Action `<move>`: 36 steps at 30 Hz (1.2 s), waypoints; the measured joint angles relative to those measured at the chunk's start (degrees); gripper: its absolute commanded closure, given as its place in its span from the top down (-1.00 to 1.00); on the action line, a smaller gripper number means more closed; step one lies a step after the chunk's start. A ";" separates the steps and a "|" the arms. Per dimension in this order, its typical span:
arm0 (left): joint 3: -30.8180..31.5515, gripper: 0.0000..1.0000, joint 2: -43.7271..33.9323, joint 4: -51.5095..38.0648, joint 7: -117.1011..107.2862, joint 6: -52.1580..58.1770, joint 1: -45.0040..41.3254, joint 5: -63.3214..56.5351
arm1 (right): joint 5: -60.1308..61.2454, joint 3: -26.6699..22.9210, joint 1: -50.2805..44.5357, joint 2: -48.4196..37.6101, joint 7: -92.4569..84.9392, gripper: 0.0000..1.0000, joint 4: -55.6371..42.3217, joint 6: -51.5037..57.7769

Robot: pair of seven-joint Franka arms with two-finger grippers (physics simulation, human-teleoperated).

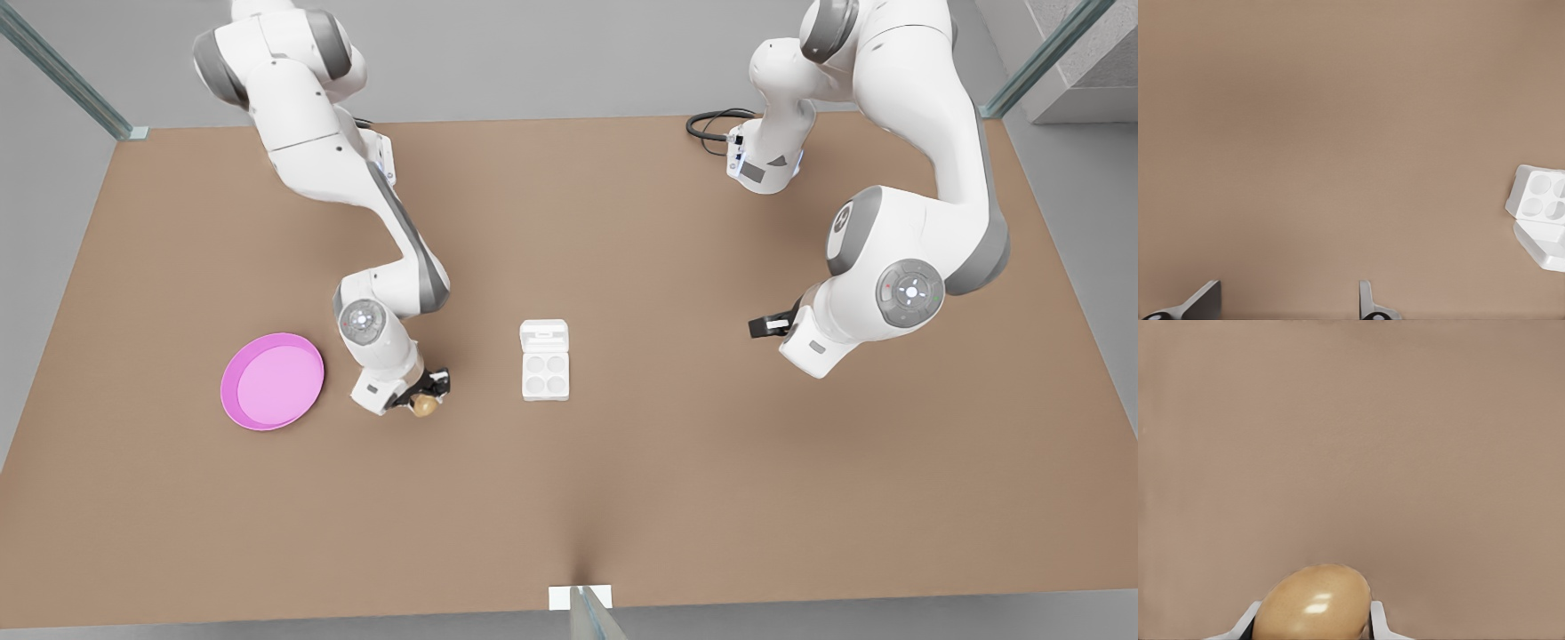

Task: Pack egg into the box and close the box lid

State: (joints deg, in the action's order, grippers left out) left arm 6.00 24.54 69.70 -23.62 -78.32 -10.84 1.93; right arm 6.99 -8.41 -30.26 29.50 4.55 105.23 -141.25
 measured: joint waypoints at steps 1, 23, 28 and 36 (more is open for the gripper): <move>-0.01 1.00 -0.01 0.01 -0.02 0.01 0.01 0.01 | 0.69 -0.92 -2.00 1.84 1.04 0.16 -3.10 1.52; 0.05 1.00 0.14 0.28 -0.79 0.44 -0.23 -0.04 | 5.72 -4.05 -20.82 11.24 24.39 1.00 -18.31 18.56; 0.37 1.00 0.16 0.52 -1.07 0.89 -0.49 0.00 | 5.45 -3.57 -17.59 7.03 28.26 1.00 -13.14 18.97; 20.36 1.00 2.55 2.21 -12.32 -2.38 -20.00 -0.68 | -7.85 6.64 29.53 -14.61 20.77 1.00 -16.02 32.54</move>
State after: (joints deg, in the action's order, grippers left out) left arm 26.36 27.09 71.91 -35.94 -80.70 -30.84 1.25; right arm -0.86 -1.77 -0.72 14.89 25.31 89.22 -108.71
